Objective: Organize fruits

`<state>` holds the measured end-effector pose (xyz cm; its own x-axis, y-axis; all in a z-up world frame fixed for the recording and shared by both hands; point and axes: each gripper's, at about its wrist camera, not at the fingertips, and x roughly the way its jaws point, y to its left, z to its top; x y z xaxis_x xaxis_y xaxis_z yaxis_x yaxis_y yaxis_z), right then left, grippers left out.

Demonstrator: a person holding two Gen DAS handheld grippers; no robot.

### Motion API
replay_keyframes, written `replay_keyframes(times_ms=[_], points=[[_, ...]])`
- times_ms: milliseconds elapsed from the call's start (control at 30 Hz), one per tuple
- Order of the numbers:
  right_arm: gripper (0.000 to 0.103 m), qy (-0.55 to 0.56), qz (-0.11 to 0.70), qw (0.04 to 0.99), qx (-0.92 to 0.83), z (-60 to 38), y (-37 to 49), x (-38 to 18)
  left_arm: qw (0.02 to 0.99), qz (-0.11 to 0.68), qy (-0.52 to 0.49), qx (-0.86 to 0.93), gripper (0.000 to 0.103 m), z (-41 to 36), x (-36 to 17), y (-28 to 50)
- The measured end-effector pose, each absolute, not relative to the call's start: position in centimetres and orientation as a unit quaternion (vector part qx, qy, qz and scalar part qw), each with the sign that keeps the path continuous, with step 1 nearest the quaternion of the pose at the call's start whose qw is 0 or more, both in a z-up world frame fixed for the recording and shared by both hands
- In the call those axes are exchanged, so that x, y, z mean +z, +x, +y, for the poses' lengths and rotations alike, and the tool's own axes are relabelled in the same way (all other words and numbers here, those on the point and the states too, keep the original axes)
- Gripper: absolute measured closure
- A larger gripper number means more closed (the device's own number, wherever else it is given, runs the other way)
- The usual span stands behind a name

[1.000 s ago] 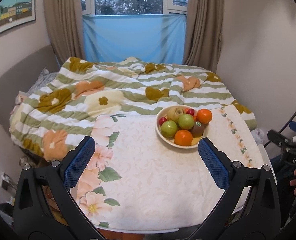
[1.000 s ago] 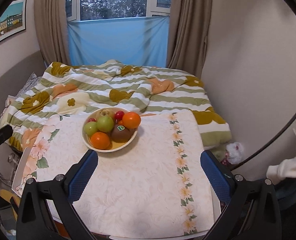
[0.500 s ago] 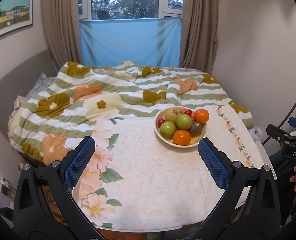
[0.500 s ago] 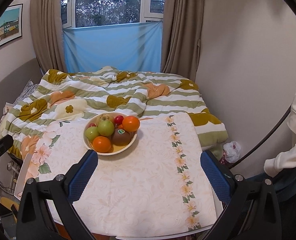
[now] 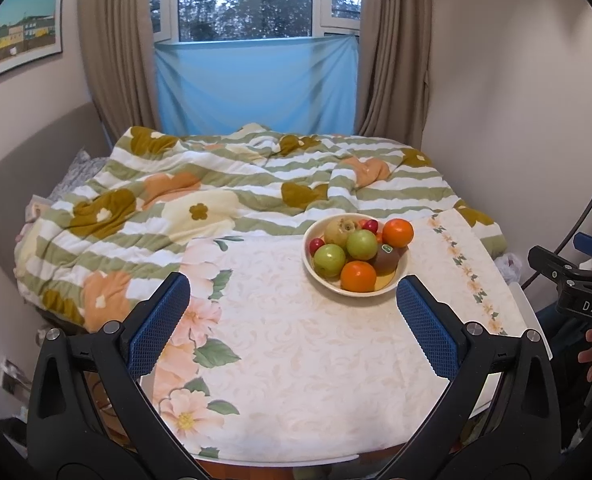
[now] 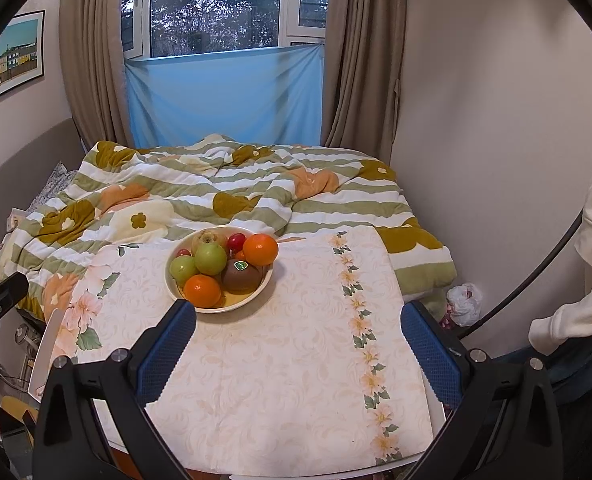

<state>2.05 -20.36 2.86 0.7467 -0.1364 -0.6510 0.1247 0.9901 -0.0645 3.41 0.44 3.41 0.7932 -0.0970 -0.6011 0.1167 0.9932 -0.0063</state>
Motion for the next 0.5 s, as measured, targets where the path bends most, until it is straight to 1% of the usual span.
replay_keyframes(times_ms=[500], points=[[0.001,-0.008,0.348,0.935,-0.070,-20.39,2.19,3.10,0.947,0.315,0.014,-0.058,0.000,-0.39,3.39,3.70]])
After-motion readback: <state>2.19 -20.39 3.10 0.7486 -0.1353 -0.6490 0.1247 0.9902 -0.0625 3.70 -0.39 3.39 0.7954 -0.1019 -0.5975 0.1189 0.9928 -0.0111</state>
